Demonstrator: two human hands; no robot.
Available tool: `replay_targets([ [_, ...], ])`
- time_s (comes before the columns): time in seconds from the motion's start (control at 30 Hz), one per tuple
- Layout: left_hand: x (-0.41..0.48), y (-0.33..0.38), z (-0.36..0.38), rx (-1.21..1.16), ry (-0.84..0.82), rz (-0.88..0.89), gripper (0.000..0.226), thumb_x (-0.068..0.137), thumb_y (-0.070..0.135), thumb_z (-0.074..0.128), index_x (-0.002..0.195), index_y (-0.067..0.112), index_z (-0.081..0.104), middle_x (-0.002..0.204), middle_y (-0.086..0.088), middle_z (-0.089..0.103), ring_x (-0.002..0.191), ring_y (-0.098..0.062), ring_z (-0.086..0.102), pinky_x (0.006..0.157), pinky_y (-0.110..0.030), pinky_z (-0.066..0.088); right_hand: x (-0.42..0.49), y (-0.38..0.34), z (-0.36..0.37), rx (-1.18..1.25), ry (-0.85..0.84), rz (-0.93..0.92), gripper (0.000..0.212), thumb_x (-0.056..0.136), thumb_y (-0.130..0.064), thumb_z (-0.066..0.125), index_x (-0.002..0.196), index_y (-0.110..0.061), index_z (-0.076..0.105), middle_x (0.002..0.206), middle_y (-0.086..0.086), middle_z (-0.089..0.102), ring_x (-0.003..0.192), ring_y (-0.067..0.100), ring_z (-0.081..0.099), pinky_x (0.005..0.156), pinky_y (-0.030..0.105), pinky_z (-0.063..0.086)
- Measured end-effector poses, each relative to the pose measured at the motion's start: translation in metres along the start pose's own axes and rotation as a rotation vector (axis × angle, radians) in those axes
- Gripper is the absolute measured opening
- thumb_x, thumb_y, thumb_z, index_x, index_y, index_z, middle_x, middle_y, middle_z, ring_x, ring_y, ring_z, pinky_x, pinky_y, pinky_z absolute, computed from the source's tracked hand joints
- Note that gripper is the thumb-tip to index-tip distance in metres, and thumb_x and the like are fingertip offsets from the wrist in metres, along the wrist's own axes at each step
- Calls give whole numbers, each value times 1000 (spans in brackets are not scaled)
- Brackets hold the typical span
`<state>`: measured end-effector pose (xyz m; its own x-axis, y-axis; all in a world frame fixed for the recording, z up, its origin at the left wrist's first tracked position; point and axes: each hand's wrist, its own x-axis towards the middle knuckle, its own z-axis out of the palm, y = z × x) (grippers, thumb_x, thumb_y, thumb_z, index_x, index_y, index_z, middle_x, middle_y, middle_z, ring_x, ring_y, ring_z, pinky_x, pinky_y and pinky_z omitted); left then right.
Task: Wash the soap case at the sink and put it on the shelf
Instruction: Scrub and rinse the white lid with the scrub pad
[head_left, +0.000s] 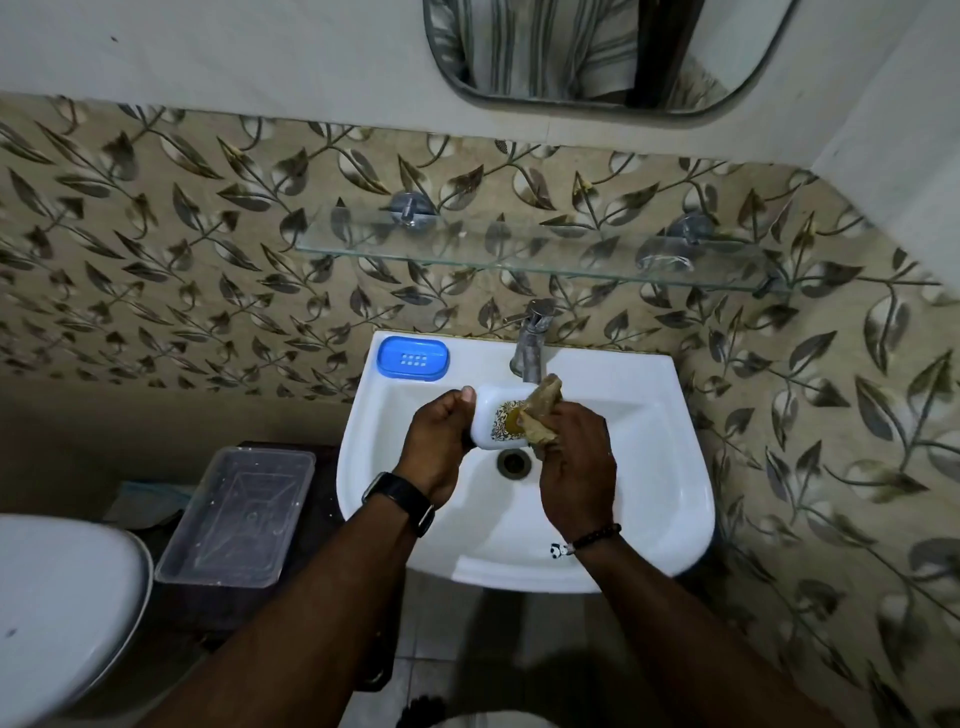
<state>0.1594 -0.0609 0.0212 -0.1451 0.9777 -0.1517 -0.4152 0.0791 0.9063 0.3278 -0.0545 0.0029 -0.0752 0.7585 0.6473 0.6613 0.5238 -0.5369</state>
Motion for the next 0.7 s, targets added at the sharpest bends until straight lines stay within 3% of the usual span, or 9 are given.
replay_targets([
  [0.07,-1,0,2,85,1,-12,28,105,24,49,103,10,73,96,-6,77,88,-22,71,75,-33,61,-3,-10,4,50,-16,-163,24,95,-6,52,115,-4,65,123,17,65,120,33,57,104,45,47],
  [0.13,-2,-5,5,165,-13,3,24,104,13,50,99,2,71,87,-12,73,78,-27,63,64,-31,55,2,-20,6,66,-98,-326,29,90,0,56,117,-4,65,133,14,61,130,31,52,113,44,38],
  [0.2,-3,-9,5,160,-29,38,21,101,5,50,101,-6,67,90,-19,69,81,-28,58,69,-35,50,13,-23,5,65,-142,-336,37,83,3,59,117,-7,64,132,10,62,128,28,53,110,44,38],
  [0.27,-5,-7,7,54,-44,61,25,104,15,51,103,-4,67,96,-18,70,88,-28,62,78,-41,54,21,-23,3,96,-96,-143,37,83,-3,49,118,-13,59,120,10,66,115,25,57,99,38,46],
  [0.33,-9,-3,11,-38,-24,75,32,99,30,53,105,1,67,102,-16,71,94,-28,66,81,-42,57,25,-24,0,165,-48,184,32,83,-13,43,112,-19,57,106,2,67,99,22,61,80,34,51],
  [0.4,-11,-3,15,-92,17,104,34,96,33,54,106,3,67,105,-16,72,97,-29,69,82,-43,59,26,-23,3,233,-13,477,21,89,-14,50,105,-26,56,93,-10,65,88,15,63,66,26,49],
  [0.5,-14,-10,17,-117,100,167,23,102,24,52,101,9,68,101,-7,76,98,-25,70,85,-45,59,26,-30,7,399,69,865,14,95,-15,60,108,-19,60,103,0,70,99,24,66,82,35,55],
  [0.6,-19,-20,20,9,166,204,19,102,25,57,87,18,66,86,-10,68,78,-24,59,68,-44,53,23,-44,11,679,56,1167,11,96,-10,59,106,-9,65,110,16,71,99,36,68,83,44,58],
  [0.7,-22,-26,18,249,148,275,19,94,37,61,78,28,64,70,1,64,59,-17,52,53,-33,46,22,-55,6,841,11,1320,19,94,-6,58,108,-7,70,103,17,74,82,32,72,58,33,58],
])
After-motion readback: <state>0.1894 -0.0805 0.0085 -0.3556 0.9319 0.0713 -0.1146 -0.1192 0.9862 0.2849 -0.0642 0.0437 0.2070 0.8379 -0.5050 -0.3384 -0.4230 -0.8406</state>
